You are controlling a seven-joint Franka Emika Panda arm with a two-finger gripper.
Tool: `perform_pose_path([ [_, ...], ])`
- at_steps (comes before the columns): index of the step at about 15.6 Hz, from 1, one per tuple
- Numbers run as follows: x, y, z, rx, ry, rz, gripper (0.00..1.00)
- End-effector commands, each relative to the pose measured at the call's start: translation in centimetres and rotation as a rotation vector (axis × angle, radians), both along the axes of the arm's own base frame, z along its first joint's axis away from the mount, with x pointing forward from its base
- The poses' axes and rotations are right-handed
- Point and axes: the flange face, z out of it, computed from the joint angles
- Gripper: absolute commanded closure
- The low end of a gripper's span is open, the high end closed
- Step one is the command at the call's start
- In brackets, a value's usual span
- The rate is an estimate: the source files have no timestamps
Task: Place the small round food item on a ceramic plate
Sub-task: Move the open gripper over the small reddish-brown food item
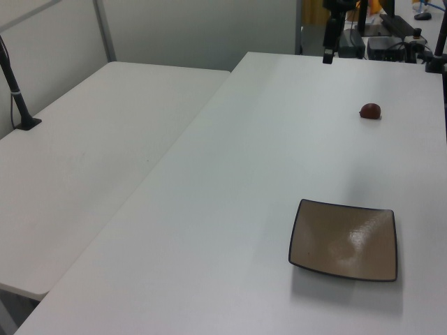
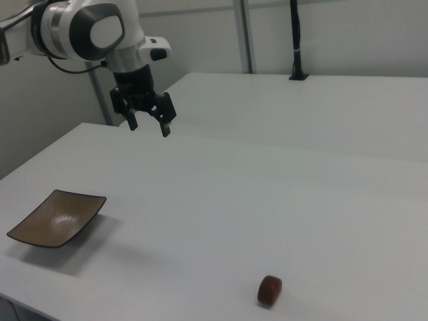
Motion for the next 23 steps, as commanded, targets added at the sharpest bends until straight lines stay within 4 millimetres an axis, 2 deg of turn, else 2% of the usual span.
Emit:
perform_pose_path([
  [1, 0.3, -2.2, -0.3, -0.002, -0.012, -0.034, 0.00],
  [3, 0.7, -4.0, -1.0, -0.006, -0.006, -0.046, 0.00],
  [4, 0.9, -6.0, -1.7, -0.020, -0.002, -0.040, 0.00],
  [5, 1.0, -7.2, -1.7, -0.027, -0.015, -0.039, 0.00],
  [8, 1.6, -11.6, -3.4, -0.043, -0.022, -0.067, 0.00],
  [14, 1.4, -19.3, -8.4, -0.064, -0.029, -0.149, 0.00],
  [15, 1.4, -20.4, -10.0, -0.070, -0.015, -0.132, 0.00],
  [19, -0.1, -24.1, -14.0, -0.071, 0.046, -0.100, 0.00],
  [23, -1.6, -26.1, -17.4, -0.076, 0.054, -0.073, 0.00],
])
